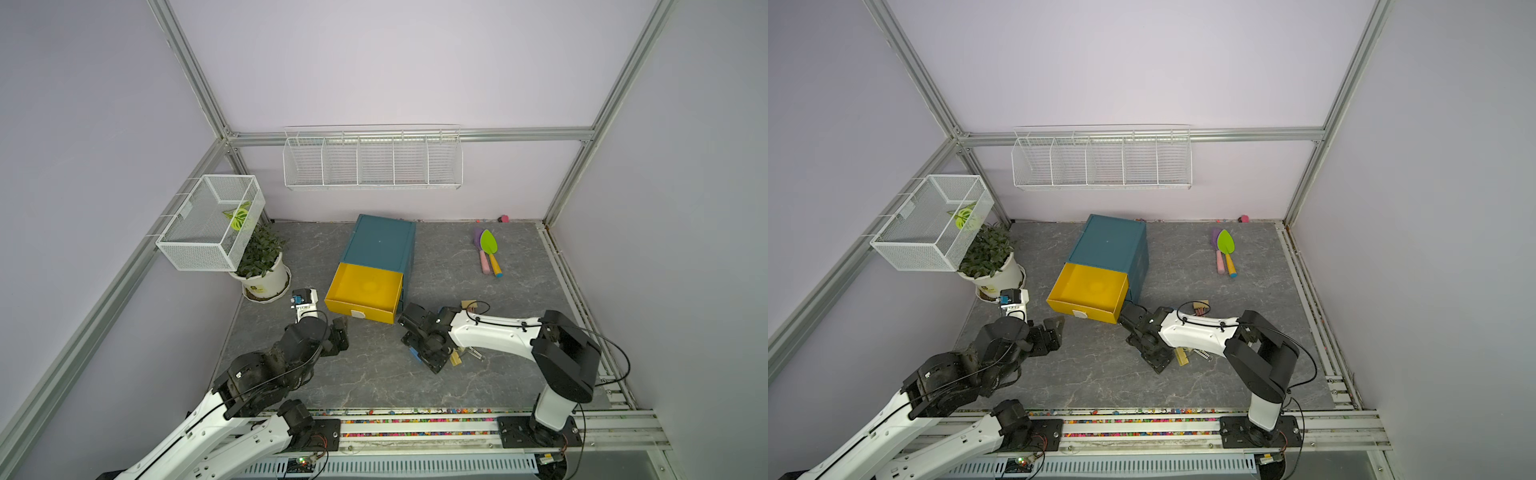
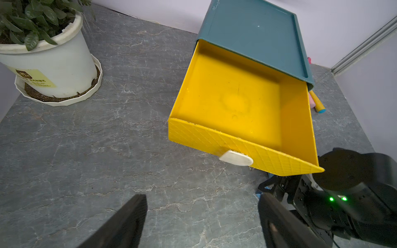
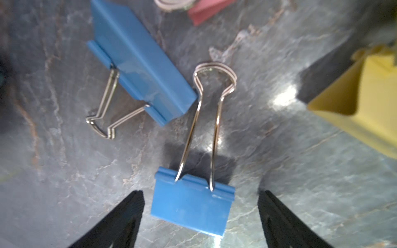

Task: Put the binder clips in the drawer according to color
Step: Pick up the binder clip at the center of the board.

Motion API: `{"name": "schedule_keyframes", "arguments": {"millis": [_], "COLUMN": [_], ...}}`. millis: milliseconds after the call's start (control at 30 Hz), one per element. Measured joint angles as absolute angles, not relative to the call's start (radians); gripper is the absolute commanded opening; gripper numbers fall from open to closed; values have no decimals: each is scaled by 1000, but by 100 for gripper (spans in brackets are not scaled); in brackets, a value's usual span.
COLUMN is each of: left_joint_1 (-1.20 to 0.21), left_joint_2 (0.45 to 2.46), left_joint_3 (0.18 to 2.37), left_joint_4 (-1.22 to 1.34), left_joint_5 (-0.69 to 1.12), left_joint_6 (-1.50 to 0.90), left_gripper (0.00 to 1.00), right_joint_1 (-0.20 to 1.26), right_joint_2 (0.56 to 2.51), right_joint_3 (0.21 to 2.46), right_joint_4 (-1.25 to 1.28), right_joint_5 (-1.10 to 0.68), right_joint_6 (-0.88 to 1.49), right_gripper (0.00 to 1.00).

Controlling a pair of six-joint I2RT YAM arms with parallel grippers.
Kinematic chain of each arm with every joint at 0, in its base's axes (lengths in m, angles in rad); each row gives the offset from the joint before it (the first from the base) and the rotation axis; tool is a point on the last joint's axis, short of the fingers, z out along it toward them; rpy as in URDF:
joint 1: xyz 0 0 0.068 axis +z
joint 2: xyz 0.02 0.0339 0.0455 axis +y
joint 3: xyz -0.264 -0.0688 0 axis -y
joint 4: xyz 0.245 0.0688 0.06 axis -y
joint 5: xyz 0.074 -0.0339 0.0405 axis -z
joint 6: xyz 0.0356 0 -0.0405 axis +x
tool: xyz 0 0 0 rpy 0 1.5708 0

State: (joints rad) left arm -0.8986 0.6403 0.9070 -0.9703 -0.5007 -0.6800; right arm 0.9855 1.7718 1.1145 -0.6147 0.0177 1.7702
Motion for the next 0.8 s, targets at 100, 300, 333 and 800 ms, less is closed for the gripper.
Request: {"name": "schedule_keyframes", "arguments": {"millis": [100,300,333,800], "left_joint_1": [-899,-899,-899,-899], "left_joint_2": [640,638,638,620], "left_joint_3": [907,916,919,923], "left_joint_4": [-970,-978,-978,-966], "left_joint_5": [-501,-501,-501,-418], "left_joint_6": [-680,-680,-680,-636], "left_gripper": [86,86,86,85], "right_joint_1": [983,981,981,983], "right_joint_2": [1781,1796,1798,1718], "right_joint_3": [1118,1124,1126,1102], "right_joint_4": [-610,-608,-608,-648], "right_joint_5": [9,-4,-5,52], "right_joint_6": [1778,1790,1792,1797], "right_gripper": [77,74,71,45]}}
